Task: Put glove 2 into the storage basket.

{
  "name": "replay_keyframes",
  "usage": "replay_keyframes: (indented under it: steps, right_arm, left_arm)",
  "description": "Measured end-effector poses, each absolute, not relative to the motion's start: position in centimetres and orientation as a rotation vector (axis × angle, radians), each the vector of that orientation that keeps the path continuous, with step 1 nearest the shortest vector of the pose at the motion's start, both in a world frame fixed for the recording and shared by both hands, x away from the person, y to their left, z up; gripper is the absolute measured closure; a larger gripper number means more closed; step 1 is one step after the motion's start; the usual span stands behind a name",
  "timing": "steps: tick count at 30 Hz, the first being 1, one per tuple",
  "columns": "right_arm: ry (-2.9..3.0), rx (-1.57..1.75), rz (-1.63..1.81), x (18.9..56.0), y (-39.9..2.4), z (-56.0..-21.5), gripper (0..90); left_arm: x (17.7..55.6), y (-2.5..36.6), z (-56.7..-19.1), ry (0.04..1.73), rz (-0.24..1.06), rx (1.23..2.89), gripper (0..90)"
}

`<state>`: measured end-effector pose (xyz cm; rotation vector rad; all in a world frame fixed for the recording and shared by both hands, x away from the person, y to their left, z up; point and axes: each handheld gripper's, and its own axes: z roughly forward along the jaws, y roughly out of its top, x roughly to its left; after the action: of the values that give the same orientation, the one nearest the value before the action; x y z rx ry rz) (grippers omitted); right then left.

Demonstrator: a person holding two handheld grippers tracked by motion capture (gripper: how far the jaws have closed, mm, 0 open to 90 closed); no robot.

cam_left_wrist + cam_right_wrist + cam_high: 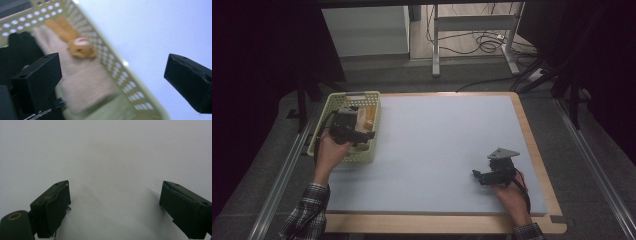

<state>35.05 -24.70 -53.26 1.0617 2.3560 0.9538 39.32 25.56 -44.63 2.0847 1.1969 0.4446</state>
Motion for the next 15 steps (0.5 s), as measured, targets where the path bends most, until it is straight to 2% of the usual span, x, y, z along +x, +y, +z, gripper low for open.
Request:
replay_keyframes:
  steps: [15]
  right_arm:
    - [2.355,1.06,0.953,35.0,-24.7,-53.2,9.4]
  left_arm:
    - [37.6,19.6,-45.0,1.023,0.42,2.142,0.8]
